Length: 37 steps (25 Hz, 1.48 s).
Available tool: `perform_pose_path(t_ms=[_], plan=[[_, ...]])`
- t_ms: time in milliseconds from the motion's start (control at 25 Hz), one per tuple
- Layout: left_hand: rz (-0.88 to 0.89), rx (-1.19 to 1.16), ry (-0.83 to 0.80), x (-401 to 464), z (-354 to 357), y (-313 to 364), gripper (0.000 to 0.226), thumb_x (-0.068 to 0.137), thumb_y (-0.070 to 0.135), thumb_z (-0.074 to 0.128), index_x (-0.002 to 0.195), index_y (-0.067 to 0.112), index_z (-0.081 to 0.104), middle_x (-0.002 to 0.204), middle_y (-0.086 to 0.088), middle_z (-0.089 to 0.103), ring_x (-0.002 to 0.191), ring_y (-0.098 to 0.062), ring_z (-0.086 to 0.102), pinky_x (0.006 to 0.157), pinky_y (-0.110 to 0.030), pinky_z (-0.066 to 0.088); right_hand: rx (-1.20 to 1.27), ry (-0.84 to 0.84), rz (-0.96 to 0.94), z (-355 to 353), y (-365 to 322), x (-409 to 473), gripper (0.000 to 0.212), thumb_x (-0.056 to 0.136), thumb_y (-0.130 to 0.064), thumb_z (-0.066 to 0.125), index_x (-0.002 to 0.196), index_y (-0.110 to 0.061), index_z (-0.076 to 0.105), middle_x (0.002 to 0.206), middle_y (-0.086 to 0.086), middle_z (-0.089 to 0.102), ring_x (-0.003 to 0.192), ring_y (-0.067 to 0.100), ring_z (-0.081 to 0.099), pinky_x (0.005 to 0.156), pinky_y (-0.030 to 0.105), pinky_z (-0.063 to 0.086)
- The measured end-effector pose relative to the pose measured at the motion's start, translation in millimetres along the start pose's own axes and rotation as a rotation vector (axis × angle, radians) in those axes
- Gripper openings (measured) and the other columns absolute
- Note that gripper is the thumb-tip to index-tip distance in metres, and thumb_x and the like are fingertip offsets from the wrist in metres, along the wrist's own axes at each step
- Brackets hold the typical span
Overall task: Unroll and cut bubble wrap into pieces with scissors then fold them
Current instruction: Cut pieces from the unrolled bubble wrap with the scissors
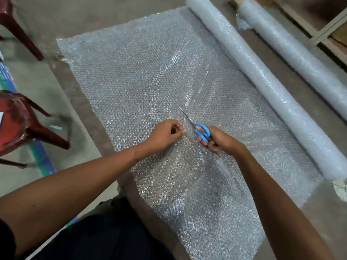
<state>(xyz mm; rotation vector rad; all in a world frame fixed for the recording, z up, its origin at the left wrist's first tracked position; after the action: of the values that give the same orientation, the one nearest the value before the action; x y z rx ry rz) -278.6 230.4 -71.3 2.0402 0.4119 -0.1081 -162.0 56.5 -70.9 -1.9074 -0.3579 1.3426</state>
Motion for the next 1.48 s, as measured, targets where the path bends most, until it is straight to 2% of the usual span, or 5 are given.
perform_pose_path(t_ms=[200,840,1080,1280,1480], plan=[[-0.017,-0.091,0.002,-2,-5,-3,0.012,0.103,0.029,0.066,0.106,0.017,0.067,0.094,0.001,0.070,0.074,-0.007,0.060,0.066,-0.016,0.049,-0.014,0.004,-0.055,0,-9,5,0.045,0.108,-0.050,0.054,0.089,-0.011,0.068,0.067,0.004,0.060,0.041,0.011,0.033,0.037,0.021,0.025],[0.049,-0.105,-0.034,-2,-9,-9,0.009,0.100,0.031,0.073,0.102,0.023,0.069,0.090,0.010,0.067,0.068,0.009,0.057,0.063,-0.010,0.046,-0.030,-0.027,-0.044,3,-26,35,0.048,0.104,-0.055,0.059,0.094,-0.009,0.068,0.069,0.003,0.059,0.038,0.011,0.032,0.038,0.021,0.023],[0.037,-0.106,-0.071,-2,-7,-12,0.010,0.102,0.032,0.069,0.106,0.023,0.068,0.095,0.004,0.075,0.071,-0.003,0.062,0.061,-0.012,0.048,0.007,-0.034,0.017,9,-38,56,0.056,0.091,-0.069,0.062,0.081,-0.014,0.067,0.068,0.006,0.054,0.039,0.013,0.029,0.035,0.021,0.022],[0.040,-0.128,-0.069,-1,-8,-12,0.012,0.102,0.033,0.069,0.106,0.022,0.068,0.093,0.003,0.075,0.072,-0.005,0.062,0.063,-0.016,0.049,0.001,-0.001,-0.046,10,-51,65,0.042,0.103,-0.054,0.061,0.086,-0.016,0.065,0.072,0.009,0.061,0.039,0.014,0.033,0.037,0.021,0.024],[0.054,-0.134,-0.091,0,-7,-13,0.010,0.101,0.031,0.071,0.105,0.021,0.069,0.090,0.005,0.075,0.066,0.004,0.061,0.062,-0.012,0.047,-0.035,0.035,-0.035,15,-55,76,0.069,0.089,-0.074,0.063,0.097,-0.006,0.067,0.081,0.022,0.055,0.040,0.018,0.033,0.038,0.022,0.027]])
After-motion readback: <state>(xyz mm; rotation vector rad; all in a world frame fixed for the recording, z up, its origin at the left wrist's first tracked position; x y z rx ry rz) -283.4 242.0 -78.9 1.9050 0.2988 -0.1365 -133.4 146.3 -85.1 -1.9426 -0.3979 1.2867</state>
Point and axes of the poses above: each hand's wrist, its own x-axis towards the middle knuckle, its own z-axis out of the palm, y = z × x, the point moved 6 cm from there along x, towards the middle knuckle
